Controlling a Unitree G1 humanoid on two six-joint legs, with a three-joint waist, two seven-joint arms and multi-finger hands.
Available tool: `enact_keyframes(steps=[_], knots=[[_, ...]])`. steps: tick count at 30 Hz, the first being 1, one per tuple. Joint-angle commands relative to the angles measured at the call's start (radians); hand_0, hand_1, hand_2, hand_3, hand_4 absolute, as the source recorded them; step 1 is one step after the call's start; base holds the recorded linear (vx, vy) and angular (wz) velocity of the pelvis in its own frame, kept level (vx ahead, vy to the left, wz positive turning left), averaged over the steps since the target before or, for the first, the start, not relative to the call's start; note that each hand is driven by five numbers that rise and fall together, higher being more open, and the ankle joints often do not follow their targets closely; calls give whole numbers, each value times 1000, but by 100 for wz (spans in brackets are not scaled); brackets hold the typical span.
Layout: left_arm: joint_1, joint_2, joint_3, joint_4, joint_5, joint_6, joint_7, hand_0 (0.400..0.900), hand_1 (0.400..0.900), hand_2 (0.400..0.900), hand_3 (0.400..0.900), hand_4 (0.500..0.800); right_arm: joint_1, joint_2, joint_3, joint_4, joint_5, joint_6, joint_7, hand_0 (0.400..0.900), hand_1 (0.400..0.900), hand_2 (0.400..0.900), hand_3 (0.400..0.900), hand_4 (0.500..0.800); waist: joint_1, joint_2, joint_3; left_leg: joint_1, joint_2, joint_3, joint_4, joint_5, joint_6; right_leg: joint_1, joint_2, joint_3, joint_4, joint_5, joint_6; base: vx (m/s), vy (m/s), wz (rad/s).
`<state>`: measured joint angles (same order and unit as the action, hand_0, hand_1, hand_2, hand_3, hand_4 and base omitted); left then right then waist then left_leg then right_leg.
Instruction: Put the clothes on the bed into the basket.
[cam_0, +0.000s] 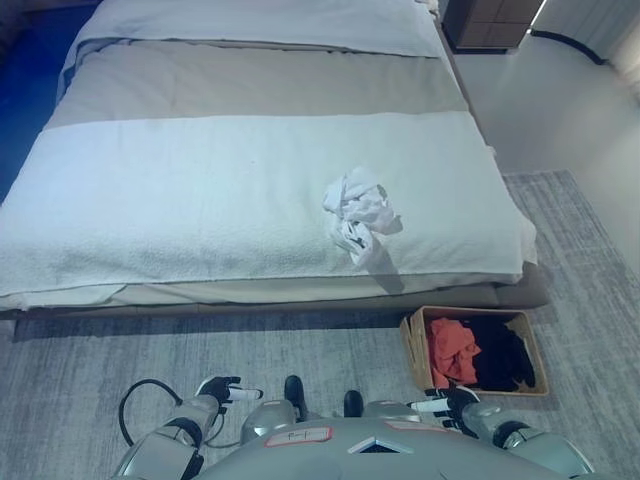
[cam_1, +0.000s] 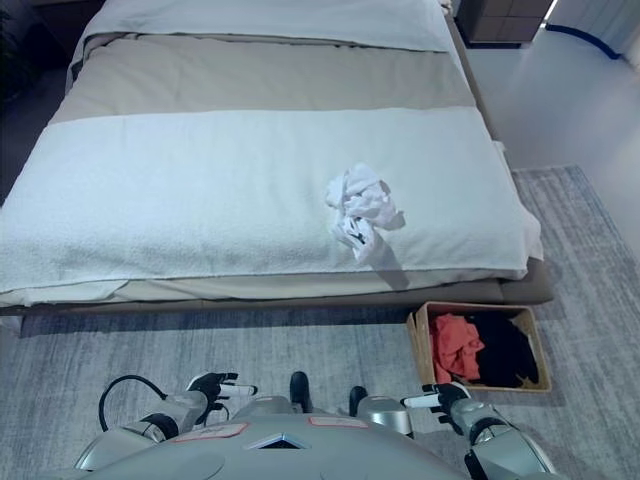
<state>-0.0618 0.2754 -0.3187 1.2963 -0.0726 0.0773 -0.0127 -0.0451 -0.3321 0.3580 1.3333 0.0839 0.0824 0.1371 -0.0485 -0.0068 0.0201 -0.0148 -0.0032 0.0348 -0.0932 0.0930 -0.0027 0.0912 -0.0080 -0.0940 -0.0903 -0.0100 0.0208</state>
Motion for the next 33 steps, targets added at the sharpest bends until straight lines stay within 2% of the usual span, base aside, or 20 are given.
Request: enact_keyframes(steps=[1, 4, 5, 6, 7, 9, 10, 11, 12, 13, 15, 17, 19, 22, 25, 28, 30, 33], knots=[[-73, 19, 27, 31, 2, -3, 12, 900, 900, 900, 900, 800, -41, -39, 32, 24, -3, -6, -12, 900, 900, 900, 900, 800, 18, -7, 35, 74, 42, 25, 13, -128, -50, -30, -26, -11, 21, -36, 35, -19, -96, 3], [-76, 22, 31, 32, -5, 0, 12, 900, 900, 900, 900, 800, -52, -48, 37, 20, 0, -6, -10, 900, 900, 900, 900, 800, 20, -11, 56, 15, 36, 10, 134, -163, -49, -49, -25, -2, 58, -54, 18, -53, -104, 5], [-78, 22, 34, 33, -12, 0, 9, 900, 900, 900, 900, 800, -59, -58, 34, 13, 7, -6, -10, 900, 900, 900, 900, 800, 23, -13, 78, -29, 23, -1, 211, -172, -57, -62, -24, 0, 78, -65, 7, -93, -110, 9], [-78, 22, 34, 34, -12, 0, 9, 900, 900, 900, 900, 800, -59, -58, 34, 13, 7, -6, -10, 900, 900, 900, 900, 800, 22, -12, 77, -32, 23, -2, 215, -174, -57, -63, -24, 0, 79, -65, 7, -101, -152, 17], [-80, 22, 34, 31, -24, -4, 6, 900, 900, 900, 900, 800, -62, -68, 29, 5, 15, -7, -10, 900, 900, 900, 900, 800, 24, -20, 97, -86, 2, -22, 311, -173, -69, -69, -23, -1, 95, -72, -8, -52, -140, 14], [-83, 22, 33, 29, -25, -4, 4, 900, 900, 900, 900, 800, -64, -72, 27, 4, 14, -9, -12, 900, 900, 900, 900, 800, 28, -22, 104, -120, -6, -35, 367, -163, -74, -69, -24, -4, 97, -73, -14, -37, -121, 11], [-86, 22, 33, 28, -28, -3, 4, 900, 900, 900, 900, 800, -65, -77, 28, 0, 14, -7, -9, 900, 900, 900, 900, 800, 31, -24, 111, -144, -18, -51, 415, -151, -78, -67, -24, -3, 96, -71, -19, -52, -130, 12], [-96, 21, 29, 26, -41, -5, 0, 900, 900, 900, 900, 800, -69, -89, 26, -5, 23, -7, -11, 900, 900, 900, 900, 800, 38, -24, 132, -201, -56, -98, 502, -113, -84, -65, -21, -6, 91, -64, -29, -40, -176, 23], [-94, 20, 27, 26, -42, -3, -5, 900, 900, 900, 900, 800, -65, -92, 23, -7, 25, -7, -14, 900, 900, 900, 900, 800, 35, -21, 132, -221, -55, -93, 514, -101, -83, -57, -16, -13, 83, -65, -32, -18, -160, 30], [-91, 19, 25, 26, -43, -4, -7, 900, 900, 900, 900, 800, -63, -95, 20, -2, 27, -8, -16, 900, 900, 900, 900, 800, 33, -16, 132, -236, -44, -83, 489, -91, -80, -51, -11, -21, 76, -70, -35, 40, -94, 25], [-87, 17, 18, 24, -40, 0, -11, 900, 900, 900, 900, 800, -63, -102, 20, -2, 33, -8, -16, 900, 900, 900, 900, 800, 37, -11, 133, -271, -51, -79, 420, -104, -66, -42, -6, -25, 66, -80, -35, 66, -47, 9], [-81, 17, 15, 23, -38, -3, -8, 900, 900, 900, 900, 800, -66, -103, 25, -3, 30, -10, -18, 900, 900, 900, 900, 800, 41, 0, 130, -268, -44, -94, 298, -63, -57, -43, 11, -20, 68, -86, -33, 117, -1, -8], [-74, 15, 7, 23, -38, -7, -1, 900, 900, 900, 900, 800, -66, -106, 35, -1, 25, -12, -18, 900, 900, 900, 900, 800, 47, 12, 128, -286, -14, -108, 169, 7, -62, -36, 25, -12, 64, -96, -33, 144, 33, -20], [-65, 13, 3, 24, -39, -9, 1, 900, 900, 900, 900, 800, -71, -105, 43, -2, 23, -17, -22, 900, 900, 900, 900, 800, 57, 18, 134, -312, 9, -123, 76, 39, -68, -16, 34, 12, 52, -105, -26, 164, 48, -31], [-57, 14, 8, 25, -42, -13, 2, 900, 900, 900, 900, 800, -76, -103, 48, 6, 17, -19, -18, 900, 900, 900, 900, 800, 69, 25, 124, -305, 33, -115, 33, 73, -80, 17, 40, 56, 36, -123, -13, 227, 115, -53], [-55, 23, 13, 23, -47, -13, 2, 900, 900, 900, 900, 800, -70, -96, 45, 13, 12, -15, -7, 900, 900, 900, 900, 800, 79, 14, 98, -288, 36, -115, 61, 81, -68, 55, 19, 93, 33, -147, 3, 260, 180, -37], [-63, 34, 9, 24, -43, -13, 2, 900, 900, 900, 900, 800, -65, -87, 43, 16, 10, -12, 2, 900, 900, 900, 900, 800, 78, -6, 84, -293, 19, -108, 103, 60, -52, 61, -11, 101, 60, -165, 20, 311, 270, -29], [-86, 55, 3, 16, -40, -16, 3, 900, 900, 900, 900, 800, -67, -71, 38, 17, 14, -12, 6, 900, 900, 900, 900, 800, 76, -46, 63, -328, -22, -60, 221, -6, -28, 41, -60, 112, 133, -165, 58, 248, 271, -23]])
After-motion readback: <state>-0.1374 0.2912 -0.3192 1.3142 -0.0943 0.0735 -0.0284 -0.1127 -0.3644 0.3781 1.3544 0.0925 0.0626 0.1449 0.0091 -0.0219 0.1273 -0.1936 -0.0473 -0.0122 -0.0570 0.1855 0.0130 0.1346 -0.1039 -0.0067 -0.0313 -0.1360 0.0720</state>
